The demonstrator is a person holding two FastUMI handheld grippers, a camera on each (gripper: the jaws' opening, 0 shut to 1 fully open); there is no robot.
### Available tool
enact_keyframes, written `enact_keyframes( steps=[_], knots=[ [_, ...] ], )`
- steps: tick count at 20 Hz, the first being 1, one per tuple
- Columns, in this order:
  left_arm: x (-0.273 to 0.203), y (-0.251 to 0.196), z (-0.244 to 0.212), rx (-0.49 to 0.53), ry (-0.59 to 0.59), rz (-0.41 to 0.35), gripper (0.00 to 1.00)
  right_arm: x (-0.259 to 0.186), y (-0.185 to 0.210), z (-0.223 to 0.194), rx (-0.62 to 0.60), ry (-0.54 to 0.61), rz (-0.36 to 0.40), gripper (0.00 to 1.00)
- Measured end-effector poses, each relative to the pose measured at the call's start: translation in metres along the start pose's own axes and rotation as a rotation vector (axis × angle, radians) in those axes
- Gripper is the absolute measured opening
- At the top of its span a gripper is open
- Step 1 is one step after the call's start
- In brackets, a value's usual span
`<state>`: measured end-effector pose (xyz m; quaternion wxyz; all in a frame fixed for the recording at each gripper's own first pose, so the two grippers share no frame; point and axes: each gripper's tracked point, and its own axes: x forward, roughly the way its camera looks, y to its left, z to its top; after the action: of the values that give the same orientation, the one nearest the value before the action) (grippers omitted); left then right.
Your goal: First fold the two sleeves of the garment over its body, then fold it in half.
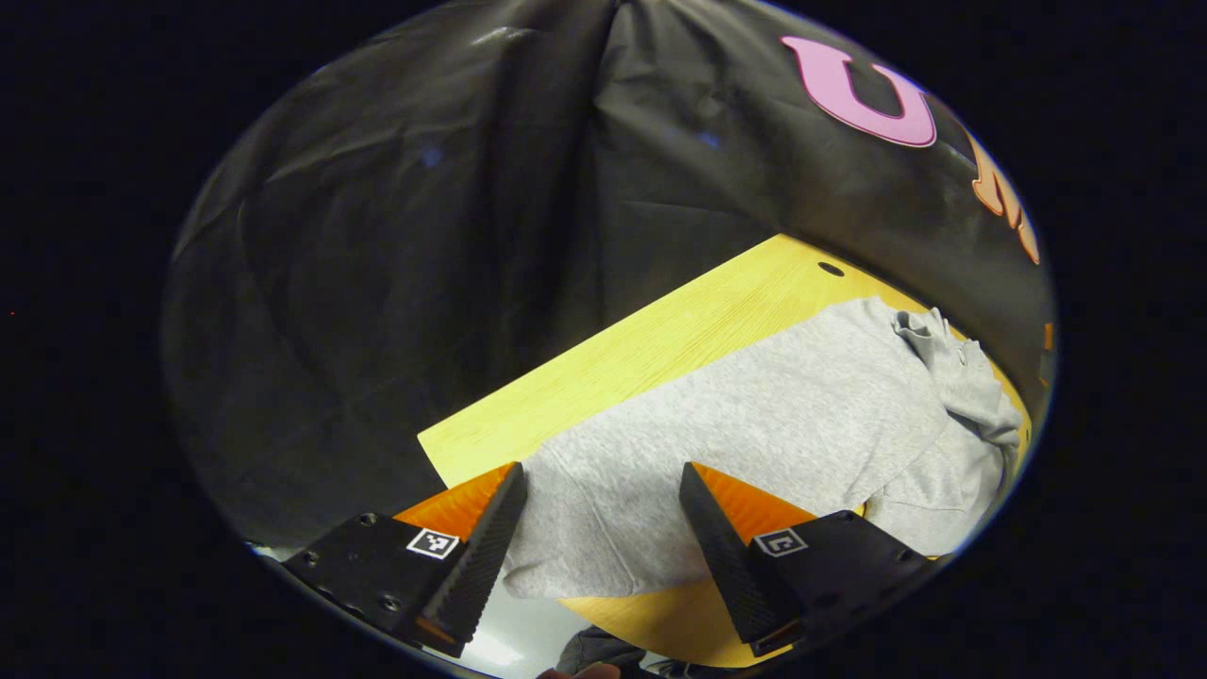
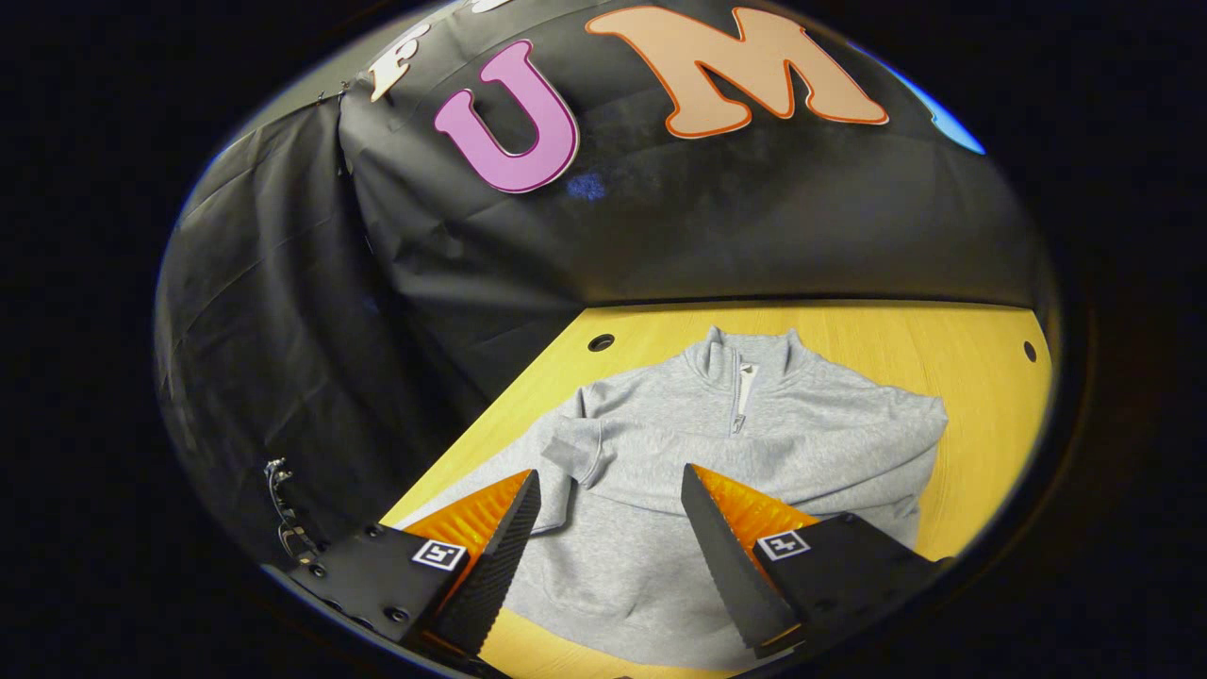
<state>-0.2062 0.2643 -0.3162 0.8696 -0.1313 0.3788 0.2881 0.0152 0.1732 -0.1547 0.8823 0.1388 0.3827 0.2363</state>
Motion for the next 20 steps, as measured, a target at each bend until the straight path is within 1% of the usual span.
enact_keyframes(
  steps=[1,2,3,4,5,6,7,9,10,11,12,13,15,17,18,20],
  knots=[
    [0.001,0.001,0.0,0.005,0.0,0.009,0.95,-0.002,-0.003,0.0,-0.003,-0.003,-0.005,0.96],
    [0.003,0.002,-0.005,0.033,0.028,0.023,0.97,-0.006,-0.005,0.001,-0.009,-0.008,-0.013,0.96],
    [0.002,0.002,-0.004,0.074,0.028,0.018,0.94,-0.008,-0.008,0.001,-0.014,-0.009,-0.02,0.96],
    [0.006,-0.001,-0.002,0.087,0.024,0.003,0.92,-0.009,-0.008,0.001,-0.016,-0.009,-0.02,0.96],
    [0.004,-0.005,-0.003,0.088,0.048,-0.003,0.83,-0.012,-0.009,0.001,-0.015,-0.01,-0.019,0.96],
    [0.004,-0.005,0.002,0.088,0.04,-0.004,0.77,-0.014,-0.011,0.0,-0.015,-0.011,-0.024,0.96],
    [0.006,-0.007,0.001,0.088,0.047,0.002,0.65,-0.016,-0.014,0.001,-0.014,-0.013,-0.029,0.96],
    [0.009,-0.009,0.004,0.089,0.041,0.015,0.35,-0.021,-0.017,0.002,-0.004,-0.016,-0.031,0.96],
    [0.009,-0.009,0.006,0.089,0.046,0.019,0.27,-0.024,-0.02,0.0,-0.001,-0.017,-0.034,0.96],
    [0.009,-0.011,0.006,0.094,0.047,0.018,0.08,-0.027,-0.025,0.0,0.0,-0.022,-0.04,0.96],
    [0.01,-0.011,0.006,0.097,0.056,0.011,0.05,-0.03,-0.029,0.0,0.002,-0.027,-0.046,0.96],
    [0.01,-0.012,0.007,0.091,0.067,0.004,0.0,-0.033,-0.032,0.001,0.005,-0.03,-0.052,0.96],
    [0.007,-0.01,0.014,0.023,0.087,-0.02,0.0,-0.04,-0.037,0.0,0.017,-0.032,-0.058,0.96],
    [0.003,-0.006,0.027,-0.037,0.074,-0.02,0.0,-0.044,-0.044,-0.001,0.031,-0.036,-0.072,0.96],
    [0.001,-0.005,0.035,-0.038,0.059,-0.017,0.0,-0.048,-0.048,-0.003,0.039,-0.037,-0.078,0.96],
    [-0.003,-0.005,0.051,0.014,0.019,-0.008,0.0,-0.051,-0.054,-0.005,0.048,-0.034,-0.085,0.96]
  ],
)
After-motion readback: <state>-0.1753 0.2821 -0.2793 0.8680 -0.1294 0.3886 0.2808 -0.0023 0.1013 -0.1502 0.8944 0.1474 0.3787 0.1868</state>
